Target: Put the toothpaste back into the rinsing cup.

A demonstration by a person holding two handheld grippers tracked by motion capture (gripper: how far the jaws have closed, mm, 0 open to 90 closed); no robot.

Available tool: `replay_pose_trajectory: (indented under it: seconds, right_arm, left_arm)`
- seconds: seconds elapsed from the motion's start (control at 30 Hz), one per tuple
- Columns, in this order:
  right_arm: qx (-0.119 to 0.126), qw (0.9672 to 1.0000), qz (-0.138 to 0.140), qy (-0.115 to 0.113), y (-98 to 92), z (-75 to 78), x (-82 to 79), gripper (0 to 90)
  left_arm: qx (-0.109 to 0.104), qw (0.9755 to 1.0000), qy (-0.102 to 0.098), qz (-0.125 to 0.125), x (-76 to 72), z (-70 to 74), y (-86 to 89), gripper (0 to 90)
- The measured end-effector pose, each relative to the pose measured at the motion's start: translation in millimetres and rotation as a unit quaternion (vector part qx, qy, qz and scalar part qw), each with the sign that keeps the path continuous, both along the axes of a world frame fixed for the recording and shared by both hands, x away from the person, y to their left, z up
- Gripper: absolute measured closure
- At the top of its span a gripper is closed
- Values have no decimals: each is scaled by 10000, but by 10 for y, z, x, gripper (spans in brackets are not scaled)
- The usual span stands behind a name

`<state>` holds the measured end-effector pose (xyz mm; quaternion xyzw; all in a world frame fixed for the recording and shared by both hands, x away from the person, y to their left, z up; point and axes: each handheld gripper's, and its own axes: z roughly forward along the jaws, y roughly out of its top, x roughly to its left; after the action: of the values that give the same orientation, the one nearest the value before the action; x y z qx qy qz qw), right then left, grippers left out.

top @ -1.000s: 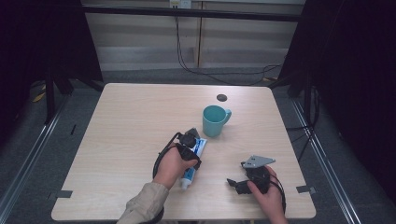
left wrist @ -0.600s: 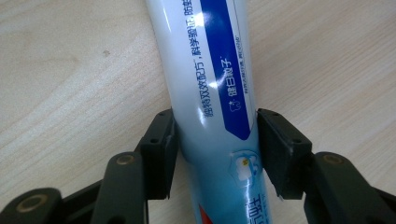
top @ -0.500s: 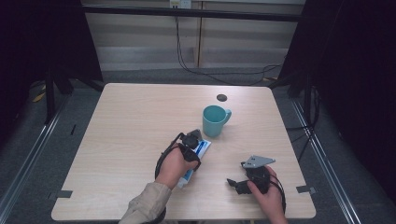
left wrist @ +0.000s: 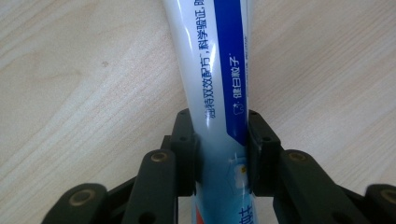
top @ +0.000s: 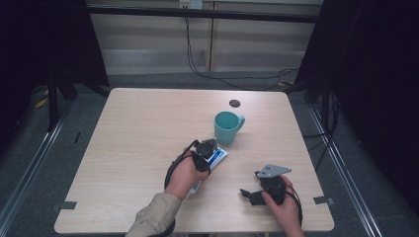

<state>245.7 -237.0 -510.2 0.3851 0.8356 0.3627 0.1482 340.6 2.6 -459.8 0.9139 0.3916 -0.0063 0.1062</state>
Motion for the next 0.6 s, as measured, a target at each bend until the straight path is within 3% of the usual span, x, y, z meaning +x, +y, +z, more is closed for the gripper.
replay_pose_trajectory:
  seconds: [0.2, 0.6]
  right_arm:
    - [6, 10000, 8, -8, -1, 0, 2, 123]
    - [7, 10000, 7, -9, 0, -1, 3, 122]
  left_arm:
    - [-33, 9999, 0, -143, -1, 17, 60, 713]
    - [-303, 9994, -153, -87, 20, 105, 206, 716]
